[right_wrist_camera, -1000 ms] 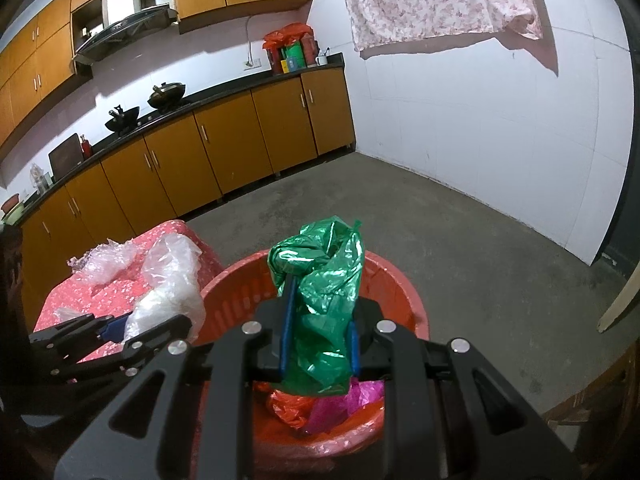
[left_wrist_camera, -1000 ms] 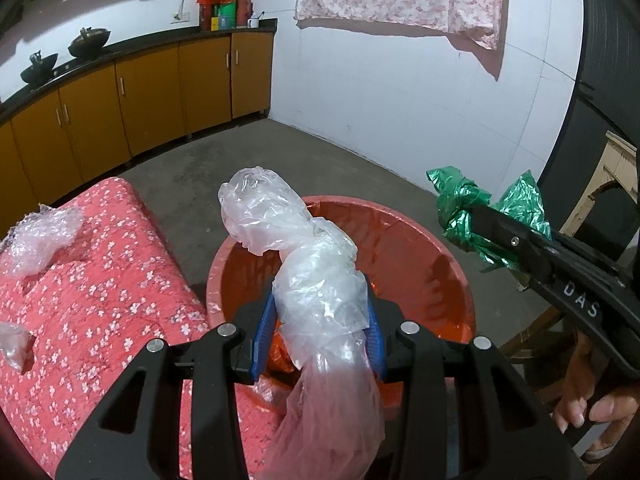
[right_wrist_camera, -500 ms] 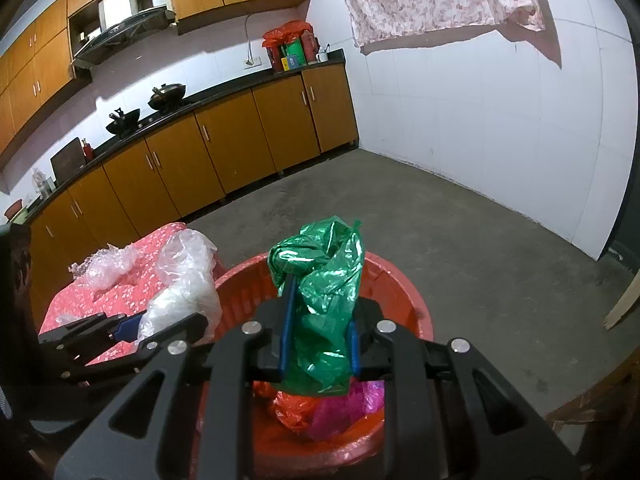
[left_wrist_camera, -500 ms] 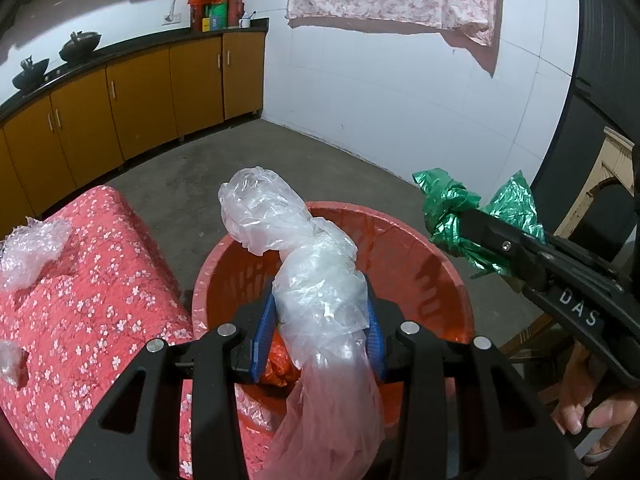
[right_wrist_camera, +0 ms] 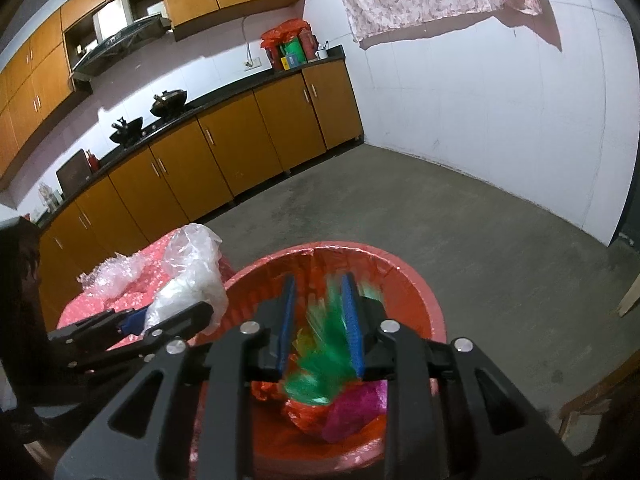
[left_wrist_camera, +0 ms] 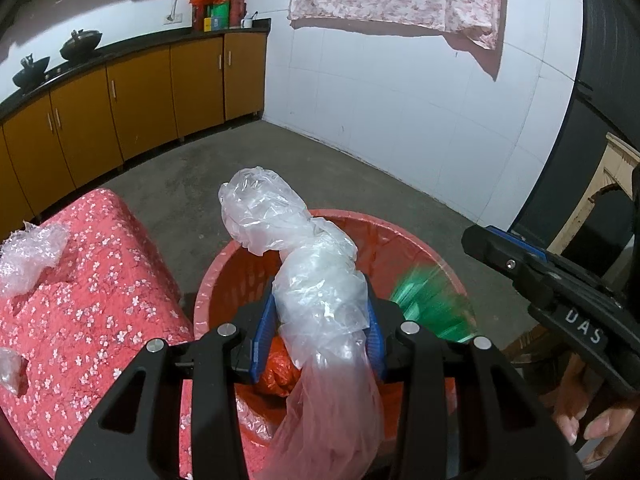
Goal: Collect trash
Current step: 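Open the right gripper to drop the green bag while the left gripper releases the clear plastic, then move both tools back over the table toward the remaining plastic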
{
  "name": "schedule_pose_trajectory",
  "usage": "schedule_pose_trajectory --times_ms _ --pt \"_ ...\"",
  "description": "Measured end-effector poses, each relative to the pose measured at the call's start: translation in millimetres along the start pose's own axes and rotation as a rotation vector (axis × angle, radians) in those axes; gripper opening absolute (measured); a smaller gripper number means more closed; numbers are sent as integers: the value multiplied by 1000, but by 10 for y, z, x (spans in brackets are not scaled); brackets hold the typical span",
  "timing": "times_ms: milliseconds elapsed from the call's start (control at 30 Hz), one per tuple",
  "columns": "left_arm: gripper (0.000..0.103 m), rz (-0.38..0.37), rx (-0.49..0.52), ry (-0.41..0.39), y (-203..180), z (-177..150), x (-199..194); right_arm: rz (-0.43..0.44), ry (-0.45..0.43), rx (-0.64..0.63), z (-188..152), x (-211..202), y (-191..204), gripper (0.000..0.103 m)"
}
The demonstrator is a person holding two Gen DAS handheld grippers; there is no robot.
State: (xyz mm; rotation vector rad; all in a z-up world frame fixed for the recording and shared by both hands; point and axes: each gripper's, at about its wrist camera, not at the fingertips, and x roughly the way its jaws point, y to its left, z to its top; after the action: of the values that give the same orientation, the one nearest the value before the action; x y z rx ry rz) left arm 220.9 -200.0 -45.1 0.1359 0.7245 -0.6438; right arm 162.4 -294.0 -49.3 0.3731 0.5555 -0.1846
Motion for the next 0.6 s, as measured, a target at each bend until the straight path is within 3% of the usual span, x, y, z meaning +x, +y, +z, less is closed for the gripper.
schedule_pose_trajectory --times_ms 167,300,467,600 --pt "47 -7 -10 14 22 -19 45 -4 -11 29 11 -16 -72 35" --pt "64 -1 -15 17 40 -44 50 -24 -15 50 5 -31 -158 36" --pt "66 29 -38 9 138 -84 -18 -38 -10 46 -14 -26 -167 37" --pt "76 90 -54 -22 257 -132 -161 -40 -17 17 -42 -37 -59 50"
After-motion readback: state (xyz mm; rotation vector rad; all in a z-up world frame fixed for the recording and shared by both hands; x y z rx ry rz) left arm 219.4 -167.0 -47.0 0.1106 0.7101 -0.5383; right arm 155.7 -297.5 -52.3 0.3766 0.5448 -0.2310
